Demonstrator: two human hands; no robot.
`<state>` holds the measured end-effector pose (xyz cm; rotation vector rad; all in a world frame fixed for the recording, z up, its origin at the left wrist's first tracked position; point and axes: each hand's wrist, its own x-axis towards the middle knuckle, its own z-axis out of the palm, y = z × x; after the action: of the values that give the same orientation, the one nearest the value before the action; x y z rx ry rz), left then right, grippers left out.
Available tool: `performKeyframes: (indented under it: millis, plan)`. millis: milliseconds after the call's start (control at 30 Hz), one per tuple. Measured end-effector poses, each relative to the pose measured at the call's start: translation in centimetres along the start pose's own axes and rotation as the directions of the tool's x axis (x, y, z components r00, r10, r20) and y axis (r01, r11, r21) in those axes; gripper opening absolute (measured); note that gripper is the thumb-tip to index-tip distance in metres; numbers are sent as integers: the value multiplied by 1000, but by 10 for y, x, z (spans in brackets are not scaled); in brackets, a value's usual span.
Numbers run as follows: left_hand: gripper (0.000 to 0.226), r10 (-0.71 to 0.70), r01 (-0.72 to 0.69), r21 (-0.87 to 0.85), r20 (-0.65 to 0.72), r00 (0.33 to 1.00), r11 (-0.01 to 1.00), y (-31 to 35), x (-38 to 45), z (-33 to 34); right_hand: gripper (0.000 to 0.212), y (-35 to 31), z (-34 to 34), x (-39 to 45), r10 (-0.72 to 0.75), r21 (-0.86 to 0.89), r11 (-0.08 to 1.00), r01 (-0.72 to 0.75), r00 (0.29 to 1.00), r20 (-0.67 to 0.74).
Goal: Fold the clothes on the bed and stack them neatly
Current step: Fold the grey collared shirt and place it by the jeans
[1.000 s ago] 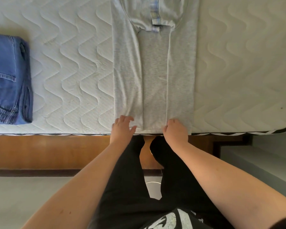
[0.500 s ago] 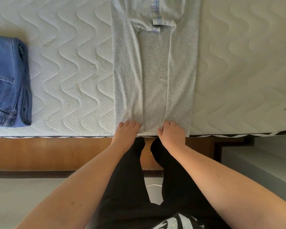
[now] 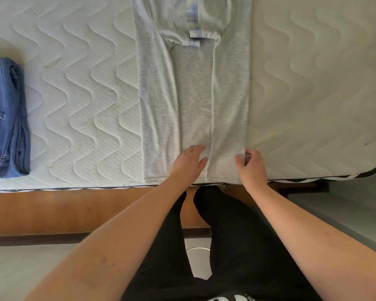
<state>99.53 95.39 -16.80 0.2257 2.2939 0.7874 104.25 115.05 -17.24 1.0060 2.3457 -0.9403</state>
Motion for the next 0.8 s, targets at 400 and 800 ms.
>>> performKeyframes:
  millis: [400, 800]
  plan:
    - [3, -533, 465, -378, -95, 840, 800, 39, 60, -2, 39, 18, -13, 19, 193, -217, 964, -154, 966, 171]
    - [30, -562, 371, -675, -79, 823, 638, 58, 130, -35, 37, -47, -20, 81, -47, 95, 994, 54, 996, -72]
